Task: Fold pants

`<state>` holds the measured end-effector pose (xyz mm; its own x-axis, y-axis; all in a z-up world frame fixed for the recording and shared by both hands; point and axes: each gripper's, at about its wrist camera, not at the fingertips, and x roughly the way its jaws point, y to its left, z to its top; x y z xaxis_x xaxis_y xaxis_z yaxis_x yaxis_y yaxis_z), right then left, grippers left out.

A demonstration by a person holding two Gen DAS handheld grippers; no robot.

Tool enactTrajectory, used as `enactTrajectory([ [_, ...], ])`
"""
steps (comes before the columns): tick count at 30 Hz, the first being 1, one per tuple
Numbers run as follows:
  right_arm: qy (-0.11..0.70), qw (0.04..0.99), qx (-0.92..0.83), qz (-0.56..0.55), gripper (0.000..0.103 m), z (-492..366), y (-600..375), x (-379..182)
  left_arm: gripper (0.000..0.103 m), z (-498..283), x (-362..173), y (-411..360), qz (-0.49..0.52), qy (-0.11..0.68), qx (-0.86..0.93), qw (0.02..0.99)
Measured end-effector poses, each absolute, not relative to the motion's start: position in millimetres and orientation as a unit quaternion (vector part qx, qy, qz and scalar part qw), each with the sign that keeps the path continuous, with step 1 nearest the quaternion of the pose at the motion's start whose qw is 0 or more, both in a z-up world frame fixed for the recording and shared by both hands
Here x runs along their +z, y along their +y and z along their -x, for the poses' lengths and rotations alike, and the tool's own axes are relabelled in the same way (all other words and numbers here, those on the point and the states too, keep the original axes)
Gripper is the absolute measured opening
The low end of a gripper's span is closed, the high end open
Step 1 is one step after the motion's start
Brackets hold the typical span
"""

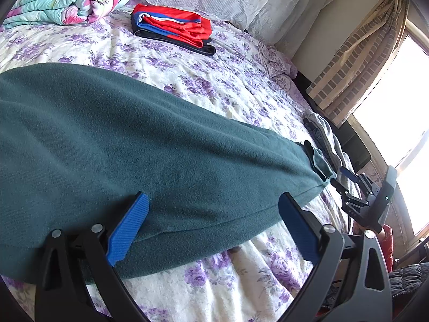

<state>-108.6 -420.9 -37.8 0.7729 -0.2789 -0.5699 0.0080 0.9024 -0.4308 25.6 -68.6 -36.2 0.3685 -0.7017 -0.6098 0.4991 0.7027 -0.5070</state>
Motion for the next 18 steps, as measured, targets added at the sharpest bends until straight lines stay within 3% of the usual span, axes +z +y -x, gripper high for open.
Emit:
enactTrajectory([
  [8,0.326,0.914,-0.086,0.224,0.05,116,-429,-33,0.096,-25,-36,-69,0.118,0.426,-0.367,0.819],
  [13,0.345,0.902,-0.081,0.246,0.033,107,-430,-42,0.096,-25,-36,-69,0.119,0.426,-0.366,0.819],
  [18,0.343,0.899,-0.08,0.26,0.033,101,-427,-47,0.096,-25,-36,-69,0.119,0.426,-0.366,0.819],
])
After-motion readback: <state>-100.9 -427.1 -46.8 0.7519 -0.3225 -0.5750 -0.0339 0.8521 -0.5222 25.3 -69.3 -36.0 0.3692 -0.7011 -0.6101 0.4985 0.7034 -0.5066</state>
